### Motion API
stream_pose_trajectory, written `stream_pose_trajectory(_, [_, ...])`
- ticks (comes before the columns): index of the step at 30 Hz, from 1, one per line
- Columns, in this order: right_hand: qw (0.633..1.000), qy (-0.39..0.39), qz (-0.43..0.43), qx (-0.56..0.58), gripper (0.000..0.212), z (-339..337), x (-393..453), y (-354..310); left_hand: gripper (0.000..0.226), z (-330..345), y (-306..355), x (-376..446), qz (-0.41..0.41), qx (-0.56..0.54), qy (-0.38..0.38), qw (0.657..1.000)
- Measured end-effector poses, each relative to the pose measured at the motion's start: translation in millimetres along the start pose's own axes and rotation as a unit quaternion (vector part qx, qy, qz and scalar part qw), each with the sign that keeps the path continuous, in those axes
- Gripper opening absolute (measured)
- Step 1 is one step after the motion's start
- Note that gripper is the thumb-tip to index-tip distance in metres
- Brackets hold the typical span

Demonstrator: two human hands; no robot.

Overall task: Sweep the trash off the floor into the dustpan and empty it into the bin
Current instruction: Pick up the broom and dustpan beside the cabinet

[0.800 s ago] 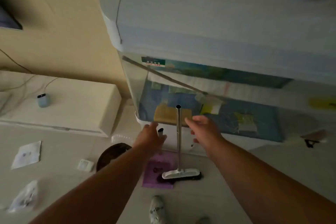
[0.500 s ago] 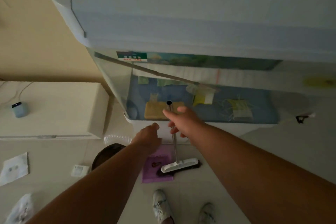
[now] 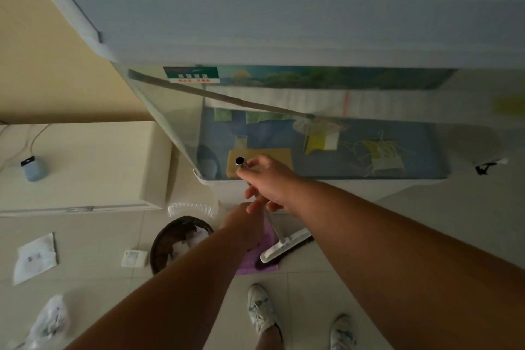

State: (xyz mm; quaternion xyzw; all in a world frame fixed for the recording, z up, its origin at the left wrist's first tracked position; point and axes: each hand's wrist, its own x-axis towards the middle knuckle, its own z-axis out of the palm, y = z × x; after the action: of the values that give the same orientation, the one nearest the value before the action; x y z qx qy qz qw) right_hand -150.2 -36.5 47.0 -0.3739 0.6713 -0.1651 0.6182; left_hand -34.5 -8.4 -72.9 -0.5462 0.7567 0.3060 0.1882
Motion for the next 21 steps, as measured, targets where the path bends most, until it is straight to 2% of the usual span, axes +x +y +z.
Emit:
stream_pose_trajectory(3, [0.997,-0.028,-0.017,-0.066,0.042,4,3,2,0.03,0,8,-2,0.014,0.008,-0.002,1.0])
stream_pose_trajectory(6, [0.988,0.015,-0.061,-0.144,0.041,8,9,7,0.031,3,11,-2,0.028,0.035,0.0,0.999])
stream_pose_trajectory(9, [0.977,0.053,-0.096,-0.182,0.026,4,14,13,0.028,-1,11,-3,0.026,0.04,-0.006,0.999])
stream_pose_trajectory(12, [0.981,0.025,-0.085,-0.174,0.018,-6,8,15,0.027,-4,9,-3,0.018,0.045,0.003,0.999])
stream_pose_trajectory(16, [0.993,-0.108,0.046,-0.001,0.053,-27,-11,13,0.022,-5,7,-6,-0.005,0.092,0.017,0.996])
stream_pose_trajectory(18, [0.97,-0.17,0.131,0.112,0.081,-39,-20,15,0.023,-10,10,-10,-0.017,0.1,0.022,0.995])
stream_pose_trajectory(19, [0.954,-0.184,0.171,0.162,0.088,-43,-24,17,0.023,-11,11,-11,-0.018,0.1,0.025,0.995])
stream_pose_trajectory(20, [0.94,-0.175,0.207,0.209,0.085,-45,-26,20,0.023,-11,10,-11,-0.019,0.104,0.025,0.994])
stream_pose_trajectory(21, [0.926,-0.151,0.237,0.251,0.073,-45,-28,24,0.024,-12,9,-11,-0.02,0.11,0.024,0.994])
